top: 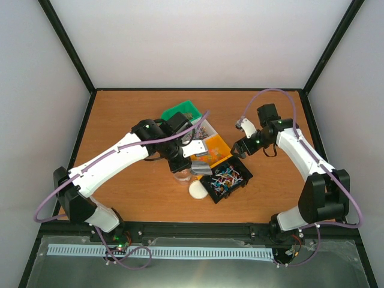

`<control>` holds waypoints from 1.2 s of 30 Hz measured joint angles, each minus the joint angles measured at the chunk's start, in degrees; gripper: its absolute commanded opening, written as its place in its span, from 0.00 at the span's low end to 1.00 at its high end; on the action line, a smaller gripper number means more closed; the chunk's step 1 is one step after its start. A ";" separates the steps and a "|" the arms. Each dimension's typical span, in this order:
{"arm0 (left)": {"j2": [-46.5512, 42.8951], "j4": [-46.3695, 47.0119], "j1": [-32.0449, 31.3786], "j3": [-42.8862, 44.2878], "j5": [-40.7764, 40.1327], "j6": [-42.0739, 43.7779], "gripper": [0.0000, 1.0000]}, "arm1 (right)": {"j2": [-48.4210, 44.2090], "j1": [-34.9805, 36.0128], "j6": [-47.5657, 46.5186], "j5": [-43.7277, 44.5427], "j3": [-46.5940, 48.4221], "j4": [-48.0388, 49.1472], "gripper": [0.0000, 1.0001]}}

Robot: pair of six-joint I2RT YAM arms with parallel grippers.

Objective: Pack the candies

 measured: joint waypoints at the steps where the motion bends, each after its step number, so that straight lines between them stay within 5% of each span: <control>1: 0.00 -0.20 0.00 0.00 -0.09 -0.17 0.01 | 0.24 0.02 -0.02 0.00 0.11 0.07 0.85; 23: -1.11 0.02 3.06 0.00 0.59 -2.58 0.01 | 28.50 8.92 5.57 5.27 22.38 2.34 0.56; 36: -2.64 0.55 4.26 -0.09 0.68 -2.58 0.01 | 32.87 10.56 6.80 8.57 23.80 1.38 0.08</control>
